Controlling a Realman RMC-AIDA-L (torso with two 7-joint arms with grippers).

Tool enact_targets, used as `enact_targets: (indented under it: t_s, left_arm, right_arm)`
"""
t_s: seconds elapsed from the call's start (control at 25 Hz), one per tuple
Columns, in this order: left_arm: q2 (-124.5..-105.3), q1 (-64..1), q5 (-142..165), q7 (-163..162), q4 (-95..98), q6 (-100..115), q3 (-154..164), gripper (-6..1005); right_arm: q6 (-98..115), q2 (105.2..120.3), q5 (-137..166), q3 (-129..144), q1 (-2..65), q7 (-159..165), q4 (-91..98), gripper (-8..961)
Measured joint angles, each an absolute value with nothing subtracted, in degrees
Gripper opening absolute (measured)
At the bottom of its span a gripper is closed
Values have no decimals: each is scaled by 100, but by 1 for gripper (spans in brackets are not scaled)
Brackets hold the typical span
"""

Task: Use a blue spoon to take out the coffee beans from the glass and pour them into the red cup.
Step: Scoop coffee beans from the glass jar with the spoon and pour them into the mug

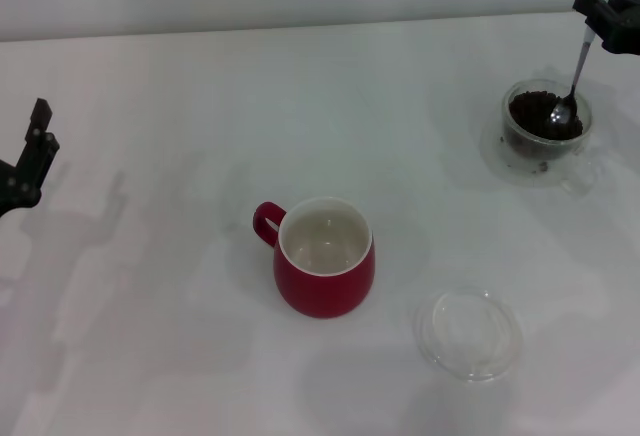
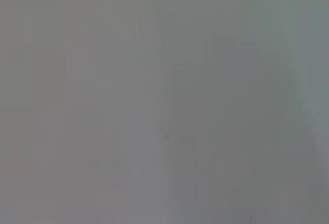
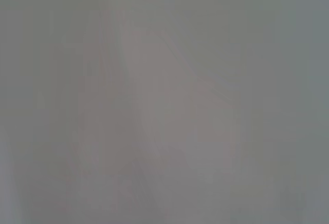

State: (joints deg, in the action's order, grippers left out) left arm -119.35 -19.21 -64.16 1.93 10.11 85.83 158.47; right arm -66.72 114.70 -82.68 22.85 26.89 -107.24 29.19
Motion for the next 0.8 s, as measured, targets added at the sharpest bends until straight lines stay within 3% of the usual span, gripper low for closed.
enact_targets:
  t_s: [0.8]
  left_arm:
    - [-11936, -1822, -6379, 219, 963, 8586, 15894, 712]
  right_arm:
    - [-6330, 11497, -9185, 2234, 2443, -9512, 2277, 150]
